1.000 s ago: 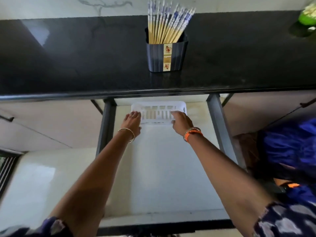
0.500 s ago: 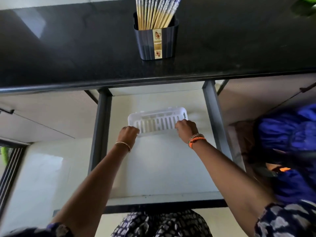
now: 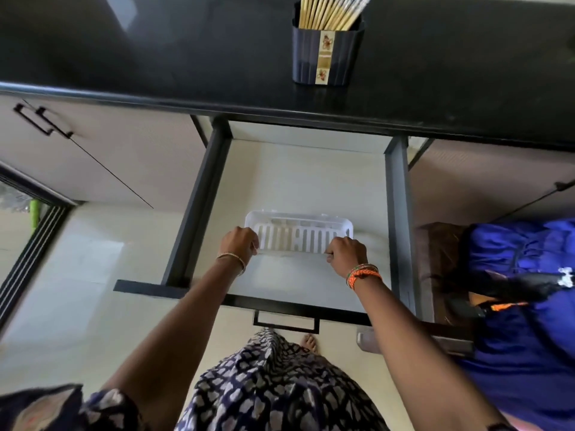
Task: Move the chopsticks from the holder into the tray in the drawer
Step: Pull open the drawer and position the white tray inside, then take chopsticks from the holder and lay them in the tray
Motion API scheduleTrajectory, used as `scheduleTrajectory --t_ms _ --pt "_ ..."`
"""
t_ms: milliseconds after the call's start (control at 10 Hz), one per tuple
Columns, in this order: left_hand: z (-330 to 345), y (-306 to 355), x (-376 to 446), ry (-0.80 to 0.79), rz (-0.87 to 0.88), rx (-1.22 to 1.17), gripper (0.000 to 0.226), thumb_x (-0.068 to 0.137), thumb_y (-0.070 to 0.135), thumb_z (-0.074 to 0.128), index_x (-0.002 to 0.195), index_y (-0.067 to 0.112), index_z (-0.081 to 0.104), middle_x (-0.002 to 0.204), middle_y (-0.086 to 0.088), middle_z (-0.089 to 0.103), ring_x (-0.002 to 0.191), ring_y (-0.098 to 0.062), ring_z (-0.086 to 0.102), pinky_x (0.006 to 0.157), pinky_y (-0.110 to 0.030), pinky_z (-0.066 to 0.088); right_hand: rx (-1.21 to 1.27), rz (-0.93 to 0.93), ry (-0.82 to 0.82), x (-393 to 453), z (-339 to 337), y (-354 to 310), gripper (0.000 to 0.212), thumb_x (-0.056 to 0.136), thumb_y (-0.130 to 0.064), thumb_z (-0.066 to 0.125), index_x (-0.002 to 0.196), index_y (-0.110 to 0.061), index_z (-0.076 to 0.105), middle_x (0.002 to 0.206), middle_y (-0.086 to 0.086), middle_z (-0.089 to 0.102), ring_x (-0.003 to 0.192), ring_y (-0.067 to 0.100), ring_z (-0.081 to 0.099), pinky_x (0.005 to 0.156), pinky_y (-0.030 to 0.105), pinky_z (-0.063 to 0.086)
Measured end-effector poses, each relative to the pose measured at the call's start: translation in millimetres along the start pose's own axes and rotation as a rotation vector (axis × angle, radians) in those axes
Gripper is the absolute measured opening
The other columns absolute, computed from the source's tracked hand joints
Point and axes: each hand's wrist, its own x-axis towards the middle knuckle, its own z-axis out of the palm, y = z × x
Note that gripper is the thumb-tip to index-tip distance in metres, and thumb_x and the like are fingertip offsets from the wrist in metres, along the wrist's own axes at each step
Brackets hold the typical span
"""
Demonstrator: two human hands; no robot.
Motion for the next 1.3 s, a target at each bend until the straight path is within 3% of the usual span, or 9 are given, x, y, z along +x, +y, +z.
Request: scheduleTrajectory --t_ms 200,400,600,800,900,1000,1100,1200,1300 --pt "5 -8 -12 0.002 0.026 -0.042 0.016 0.08 0.001 0.059 0.086 0.012 0.071 0.089 -0.009 0.073 0.082 -0.026 0.067 0.076 -0.032 0.053 -0.025 0.029 -0.036 -11 1 -8 0.018 0.086 -0.012 0.06 0.1 -0.012 0.072 0.107 0.009 0.072 0.107 0.031 0.065 0.084 0.034 0.051" --pt "-22 -9 2 -0.101 0.387 0.217 0.06 0.078 0.032 0.065 0.133 0.023 0.041 0.131 -0.005 0.046 0.117 -0.025 0.044 0.095 -0.037 0.041 0.196 0.045 -0.247 -5 -39 -10 0.054 0.086 -0.027 0.065 0.137 -0.013 0.052 0.136 0.009 0.056 0.128 0.024 0.052 0.105 0.033 0.044" --pt "-145 47 74 0.216 0.536 -0.016 0.053 0.083 0.03 0.058 0.132 0.019 0.04 0.132 -0.008 0.044 0.119 -0.026 0.04 0.099 -0.039 0.041 0.358 -0.068 0.075 32 -183 -23 0.03 0.088 -0.018 0.062 0.115 -0.008 0.069 0.116 0.008 0.07 0.112 0.018 0.064 0.082 0.011 0.039" --pt "-265 112 150 0.455 0.513 -0.16 0.043 0.087 0.021 0.052 0.129 0.015 0.042 0.134 -0.01 0.045 0.126 -0.028 0.035 0.101 -0.043 0.039 0.705 -0.004 0.613 98 -321 -34 0.018 0.085 -0.002 0.058 0.091 0.003 0.074 0.089 0.017 0.074 0.071 0.017 0.069 0.081 0.033 0.059" --pt "-284 125 185 0.467 0.487 -0.182 0.044 0.088 0.021 0.052 0.13 0.014 0.041 0.136 -0.01 0.043 0.128 -0.029 0.032 0.102 -0.044 0.038 0.97 0.142 0.724 149 -355 -22 0.02 0.085 0.006 0.052 0.091 0.013 0.07 0.091 0.028 0.072 0.061 0.015 0.063 0.073 0.036 0.06" --pt "-286 129 220 0.461 0.47 -0.169 0.046 0.087 0.023 0.054 0.13 0.015 0.04 0.136 -0.01 0.042 0.13 -0.028 0.031 0.103 -0.044 0.038 1.045 0.214 0.73 204 -373 -8 0.02 0.085 0.002 0.058 0.097 0.012 0.07 0.092 0.025 0.071 0.079 0.025 0.069 0.085 0.042 0.058" --pt "-279 130 252 0.456 0.453 -0.165 0.047 0.086 0.024 0.056 0.13 0.016 0.04 0.136 -0.009 0.041 0.129 -0.029 0.03 0.102 -0.046 0.039 0.832 0.282 0.594 252 -373 -5 0.032 0.094 -0.018 0.05 0.111 0.004 0.066 0.112 0.02 0.067 0.108 0.034 0.063 0.093 0.036 0.05" --pt "-269 128 271 0.414 0.47 -0.132 0.052 0.084 0.026 0.059 0.131 0.017 0.039 0.138 -0.008 0.039 0.13 -0.028 0.029 0.1 -0.045 0.04 0.76 0.257 0.576 285 -369 -5 0.037 0.096 -0.026 0.042 0.117 -0.004 0.064 0.122 0.014 0.063 0.115 0.03 0.057 0.093 0.034 0.045" --pt "-258 123 282 0.398 0.506 -0.087 0.058 0.08 0.026 0.061 0.132 0.017 0.038 0.139 -0.005 0.036 0.127 -0.025 0.033 0.095 -0.038 0.044 1.043 0.317 0.636 292 -369 -8 0.036 0.091 -0.023 0.06 0.111 0.006 0.064 0.112 0.02 0.068 0.105 0.032 0.065 0.091 0.037 0.052"
